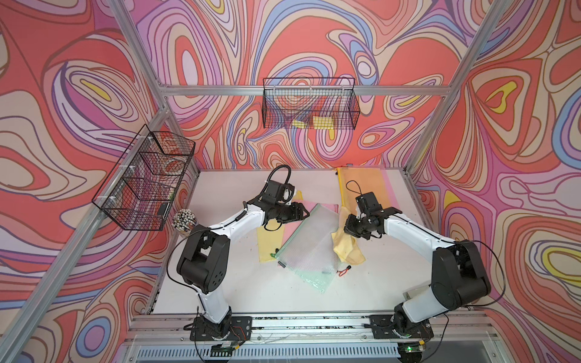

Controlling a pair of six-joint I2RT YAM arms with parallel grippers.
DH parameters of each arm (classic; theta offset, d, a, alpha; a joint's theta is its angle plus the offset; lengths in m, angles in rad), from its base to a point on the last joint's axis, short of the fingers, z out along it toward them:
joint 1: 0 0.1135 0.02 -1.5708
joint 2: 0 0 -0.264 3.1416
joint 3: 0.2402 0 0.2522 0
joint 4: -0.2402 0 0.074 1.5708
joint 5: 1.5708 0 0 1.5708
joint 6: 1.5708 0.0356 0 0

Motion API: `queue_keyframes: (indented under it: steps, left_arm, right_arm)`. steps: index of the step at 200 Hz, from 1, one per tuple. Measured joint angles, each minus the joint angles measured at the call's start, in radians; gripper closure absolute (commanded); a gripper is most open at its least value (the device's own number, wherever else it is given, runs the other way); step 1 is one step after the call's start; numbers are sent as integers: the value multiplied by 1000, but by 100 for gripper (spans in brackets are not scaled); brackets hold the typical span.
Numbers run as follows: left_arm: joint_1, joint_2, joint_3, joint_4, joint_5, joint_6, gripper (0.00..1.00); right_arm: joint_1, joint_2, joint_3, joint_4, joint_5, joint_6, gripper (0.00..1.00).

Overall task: Wipe the document bag
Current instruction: Wipe the dirt from the document bag.

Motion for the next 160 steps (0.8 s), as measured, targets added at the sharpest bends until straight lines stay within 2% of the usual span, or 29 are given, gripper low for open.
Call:
queue_keyframes:
  steps: [14,56,125,160]
  left_arm:
    - [6,44,7,-31,6,77,43]
    - [9,185,55,-55,27,228,43]
    - [29,281,124,-51,28,330,43]
    - [29,296,134,-51,63,356,52]
  right_arm:
    - [1,23,-28,23,-8,1,100]
    - [1,35,-66,80,-27,3,100]
    - [1,64,-78,130,-59,4,100]
    - [3,69,-78,135,-61,4,100]
